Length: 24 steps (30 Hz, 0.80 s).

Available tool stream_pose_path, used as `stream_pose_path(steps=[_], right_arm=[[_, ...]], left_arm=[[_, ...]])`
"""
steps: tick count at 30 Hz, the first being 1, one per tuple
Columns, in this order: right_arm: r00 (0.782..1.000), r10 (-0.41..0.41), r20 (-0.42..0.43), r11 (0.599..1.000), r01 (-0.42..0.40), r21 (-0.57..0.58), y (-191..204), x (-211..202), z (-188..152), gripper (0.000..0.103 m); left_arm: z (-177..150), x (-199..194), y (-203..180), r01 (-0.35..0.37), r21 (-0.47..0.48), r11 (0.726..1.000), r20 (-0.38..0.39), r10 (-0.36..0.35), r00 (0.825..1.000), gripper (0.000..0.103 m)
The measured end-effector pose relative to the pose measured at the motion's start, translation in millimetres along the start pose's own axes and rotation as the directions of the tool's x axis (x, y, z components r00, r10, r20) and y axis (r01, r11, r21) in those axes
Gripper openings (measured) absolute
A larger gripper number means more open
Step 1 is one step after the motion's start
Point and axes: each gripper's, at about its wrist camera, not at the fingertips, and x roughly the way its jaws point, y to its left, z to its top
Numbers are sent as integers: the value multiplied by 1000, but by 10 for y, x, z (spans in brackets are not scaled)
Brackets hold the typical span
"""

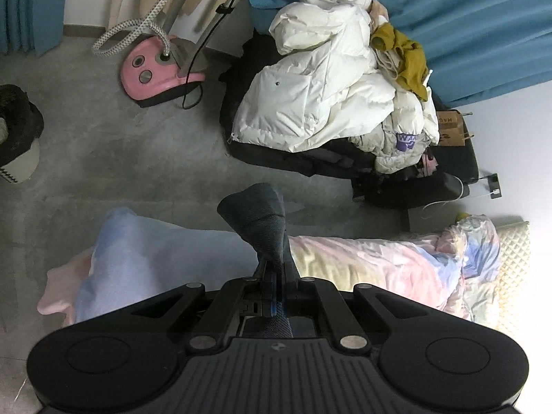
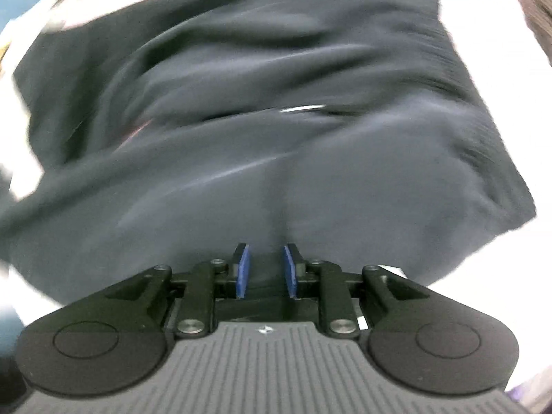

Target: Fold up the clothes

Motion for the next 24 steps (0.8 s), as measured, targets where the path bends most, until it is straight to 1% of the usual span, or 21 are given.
stream_pose_path(steps=[1, 3, 5, 6, 7, 8, 9, 10, 11, 14, 17, 18, 19, 21, 23, 24], right_arm=[[999, -22, 27, 996, 19, 85, -222, 27, -40, 26], [995, -65, 72, 967, 45, 252, -503, 187, -145, 28], [988, -101, 116, 905, 42, 423, -860, 196, -262, 31], [984, -112, 136, 870, 31, 493, -1039, 227, -300, 39], [980, -122, 155, 830, 15, 558, -1205, 291, -331, 45], [977, -124, 173, 795, -6, 607, -1353, 324, -382, 56], [975, -119, 190, 768, -32, 640, -1482, 324, -454, 58], [972, -111, 207, 746, -56, 664, -1590, 368, -497, 57], [970, -95, 225, 736, -84, 672, -1661, 443, -502, 58], [960, -36, 278, 731, -164, 663, -1794, 654, -460, 57], [953, -16, 301, 742, -190, 643, -1786, 790, -419, 54], [955, -17, 297, 745, -186, 641, -1781, 863, -412, 48], [954, -17, 299, 750, -186, 635, -1796, 980, -392, 44], [947, -19, 319, 770, -190, 610, -1789, 1107, -369, 20], [930, -18, 368, 792, -211, 573, -1721, 1043, -338, 17], [917, -11, 399, 790, -236, 565, -1709, 974, -332, 16]], left_arm=[[-9, -25, -42, -6, 5, 1000, 5, 6, 1000, 2], [-43, -103, -163, -18, 15, 1000, 17, 18, 1000, 2], [-85, -191, -267, -27, 23, 999, 30, 27, 999, 2], [-110, -238, -315, -34, 27, 999, 37, 33, 999, 2], [-137, -296, -366, -42, 27, 999, 44, 41, 998, 2], [-164, -361, -419, -50, 24, 998, 52, 49, 997, 2], [-191, -425, -472, -59, 22, 998, 60, 58, 997, 2], [-218, -489, -525, -68, 19, 998, 68, 66, 995, 2], [-243, -563, -586, -75, 17, 997, 78, 74, 994, 2], [-317, -790, -771, -99, 0, 995, 94, 99, 991, 2], [-375, -1011, -911, -137, -20, 990, 100, 139, 985, 2], [-387, -1072, -943, -149, -28, 988, 101, 151, 983, 2], [-397, -1122, -966, -154, -36, 987, 105, 157, 982, 2], [-419, -1206, -1007, -169, -51, 984, 110, 174, 979, 2], [-441, -1263, -1071, -186, -56, 981, 112, 191, 975, 2], [-449, -1277, -1114, -190, -55, 980, 112, 195, 974, 2]])
